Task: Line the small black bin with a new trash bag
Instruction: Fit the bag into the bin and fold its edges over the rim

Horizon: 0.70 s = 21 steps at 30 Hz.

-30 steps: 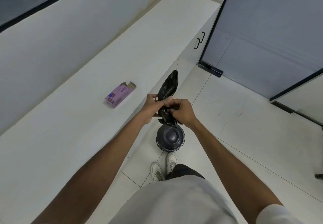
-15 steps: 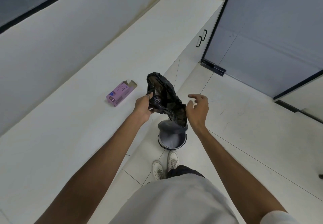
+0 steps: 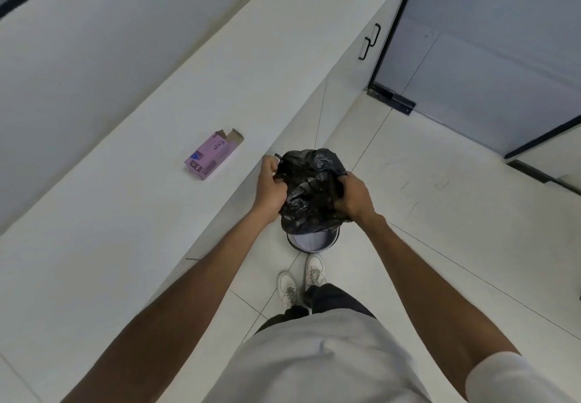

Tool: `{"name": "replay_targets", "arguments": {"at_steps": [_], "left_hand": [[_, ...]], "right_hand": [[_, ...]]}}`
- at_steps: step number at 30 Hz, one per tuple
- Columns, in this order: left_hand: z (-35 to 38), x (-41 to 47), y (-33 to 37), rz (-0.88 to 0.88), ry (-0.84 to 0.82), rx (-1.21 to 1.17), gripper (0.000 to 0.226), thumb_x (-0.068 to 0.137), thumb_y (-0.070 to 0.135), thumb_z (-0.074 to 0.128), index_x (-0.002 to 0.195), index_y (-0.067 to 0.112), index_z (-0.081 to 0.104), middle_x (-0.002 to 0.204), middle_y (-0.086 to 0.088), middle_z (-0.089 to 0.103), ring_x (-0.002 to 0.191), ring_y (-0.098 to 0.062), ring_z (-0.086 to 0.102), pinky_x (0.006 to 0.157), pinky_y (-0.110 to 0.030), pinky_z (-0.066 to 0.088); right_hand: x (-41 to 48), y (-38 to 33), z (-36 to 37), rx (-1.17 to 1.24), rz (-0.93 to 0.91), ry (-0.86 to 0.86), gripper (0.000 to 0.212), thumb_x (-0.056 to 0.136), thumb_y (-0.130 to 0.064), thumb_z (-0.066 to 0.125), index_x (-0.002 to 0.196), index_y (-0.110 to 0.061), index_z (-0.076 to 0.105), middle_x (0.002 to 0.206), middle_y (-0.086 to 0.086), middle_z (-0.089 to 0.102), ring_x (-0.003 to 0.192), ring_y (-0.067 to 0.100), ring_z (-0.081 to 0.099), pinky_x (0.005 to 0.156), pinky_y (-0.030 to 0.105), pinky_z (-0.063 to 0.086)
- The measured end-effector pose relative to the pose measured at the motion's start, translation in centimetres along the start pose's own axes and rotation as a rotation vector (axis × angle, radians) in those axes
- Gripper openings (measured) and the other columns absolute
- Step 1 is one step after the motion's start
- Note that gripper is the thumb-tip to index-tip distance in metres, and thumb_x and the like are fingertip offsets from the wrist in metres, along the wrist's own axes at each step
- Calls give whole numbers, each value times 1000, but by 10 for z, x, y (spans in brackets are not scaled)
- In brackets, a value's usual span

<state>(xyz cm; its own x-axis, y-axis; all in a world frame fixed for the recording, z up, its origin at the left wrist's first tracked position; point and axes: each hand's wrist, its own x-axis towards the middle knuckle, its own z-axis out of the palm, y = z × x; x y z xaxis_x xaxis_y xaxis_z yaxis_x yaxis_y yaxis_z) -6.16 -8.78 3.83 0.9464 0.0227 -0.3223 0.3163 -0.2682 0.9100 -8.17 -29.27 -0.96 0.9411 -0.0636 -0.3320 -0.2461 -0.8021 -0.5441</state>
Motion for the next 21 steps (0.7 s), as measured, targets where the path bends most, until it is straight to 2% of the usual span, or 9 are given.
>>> {"name": "replay_targets", "arguments": {"at_steps": [2,4,5,7,9,11,16,19,21], "left_hand": [[0,-1,-21,176,-30,194,46,67,-22,35,67,24,39,84,4,48,89,-13,50,79,-33,38],[0,0,-38,215,-82,362,50,73,-19,44,61,28,56,107,-1,59,110,-19,55,94,-31,40],[1,1,-47,221,-121,448,49,78,-16,46,67,26,67,118,-3,59,109,-18,55,94,-29,41],[6,4,-63,285,-224,627,36,90,-5,48,90,17,77,129,-4,56,90,-19,60,79,-29,47],[13,10,-81,331,-315,795,21,95,13,52,102,9,72,137,-5,51,71,-23,60,62,-30,46],[25,24,-108,306,-389,928,28,93,31,58,107,7,62,144,-6,43,65,-21,53,60,-28,39],[71,59,-219,198,-513,1051,64,87,60,62,126,11,50,151,-3,33,85,-29,65,71,-36,52],[95,78,-292,101,-500,1052,64,90,59,60,130,10,48,149,-5,35,90,-31,66,73,-38,54],[109,90,-336,77,-457,1001,51,98,48,58,126,7,49,138,-9,44,90,-30,64,66,-34,46]], "right_hand": [[-3,18,5,-39,37,-49,76,64,-26,89,131,-8,60,135,15,58,118,38,59,95,40,50],[-4,36,11,-74,70,-119,104,57,-32,96,146,-11,46,148,14,49,128,39,54,103,45,48],[-4,43,15,-93,82,-148,112,54,-34,97,149,-11,42,151,13,46,130,39,53,104,47,48],[2,56,26,-106,101,-198,118,51,-33,99,151,-12,38,155,13,42,131,41,52,105,48,48],[8,67,39,-118,114,-235,119,51,-34,99,150,-12,38,155,12,42,129,42,54,103,49,49],[20,83,62,-140,120,-266,115,52,-35,98,149,-13,39,152,11,45,126,41,56,100,48,51],[53,145,157,-162,129,-308,95,63,-31,88,144,-14,41,145,10,52,117,39,61,92,46,55],[75,188,217,-143,147,-311,92,67,-30,86,146,-14,41,153,11,44,118,41,61,94,48,55],[91,215,253,-108,169,-289,90,70,-34,86,147,-16,43,159,8,37,120,41,60,97,50,54]]}}
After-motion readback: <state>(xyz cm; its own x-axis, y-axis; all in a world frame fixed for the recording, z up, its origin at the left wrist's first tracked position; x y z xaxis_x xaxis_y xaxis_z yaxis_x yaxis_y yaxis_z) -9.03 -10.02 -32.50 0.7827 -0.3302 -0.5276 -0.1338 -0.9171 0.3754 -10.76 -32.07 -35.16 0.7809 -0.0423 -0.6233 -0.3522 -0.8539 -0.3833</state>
